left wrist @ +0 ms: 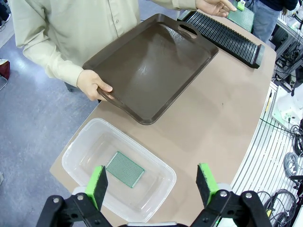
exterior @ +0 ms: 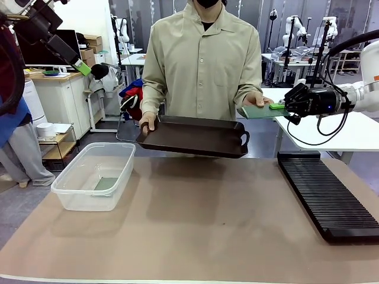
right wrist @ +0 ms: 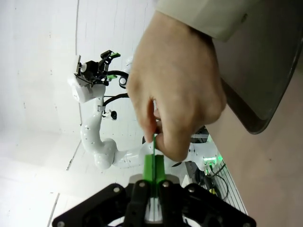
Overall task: Sort PCBs into racks and boxes based on the side picked up.
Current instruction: Pick up the Blank PCB handed by the Human, then if the short side of the Blank PCB is picked up, insert it into the PCB Rack ; if the long side is picked up, place it in the Organizing box.
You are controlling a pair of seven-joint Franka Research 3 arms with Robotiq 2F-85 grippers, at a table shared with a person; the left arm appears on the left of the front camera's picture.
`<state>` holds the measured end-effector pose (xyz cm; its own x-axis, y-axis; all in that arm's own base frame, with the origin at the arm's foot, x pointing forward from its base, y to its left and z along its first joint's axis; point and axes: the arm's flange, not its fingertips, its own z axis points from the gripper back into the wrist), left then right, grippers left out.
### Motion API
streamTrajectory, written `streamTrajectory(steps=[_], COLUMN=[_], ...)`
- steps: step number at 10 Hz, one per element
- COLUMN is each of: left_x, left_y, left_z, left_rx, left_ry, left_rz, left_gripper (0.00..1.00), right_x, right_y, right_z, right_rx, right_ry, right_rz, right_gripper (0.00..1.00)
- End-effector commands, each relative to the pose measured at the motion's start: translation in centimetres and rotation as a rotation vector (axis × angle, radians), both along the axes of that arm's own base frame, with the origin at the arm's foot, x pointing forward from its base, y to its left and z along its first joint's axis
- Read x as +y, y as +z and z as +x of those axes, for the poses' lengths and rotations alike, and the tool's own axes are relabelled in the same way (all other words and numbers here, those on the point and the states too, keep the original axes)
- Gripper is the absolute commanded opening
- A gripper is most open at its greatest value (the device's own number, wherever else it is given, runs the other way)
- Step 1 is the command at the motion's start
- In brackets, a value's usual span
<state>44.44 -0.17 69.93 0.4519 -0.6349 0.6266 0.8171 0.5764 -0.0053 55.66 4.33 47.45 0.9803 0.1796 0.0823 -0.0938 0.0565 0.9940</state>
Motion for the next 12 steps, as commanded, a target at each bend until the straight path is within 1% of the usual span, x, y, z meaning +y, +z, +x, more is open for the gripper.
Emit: streamTrajectory(steps=[1, 12], left_x=[-0.07, -0.07], left_y=[-0.08, -0.08], left_z=[-0.14, -0.14], left_rx=[0.005, 0.005], left_ry=[-0.004, -0.004], left_rz=[0.001, 0.001], left_gripper=[1.0, 1.0], right_x=[0.0, 0.0], right_y=[0.0, 0.0], right_z=[0.0, 0.0], right_rx=[0.0, 0.0], right_ry=[0.0, 0.0], right_rz=[0.0, 0.0], right_gripper=[0.0, 0.0])
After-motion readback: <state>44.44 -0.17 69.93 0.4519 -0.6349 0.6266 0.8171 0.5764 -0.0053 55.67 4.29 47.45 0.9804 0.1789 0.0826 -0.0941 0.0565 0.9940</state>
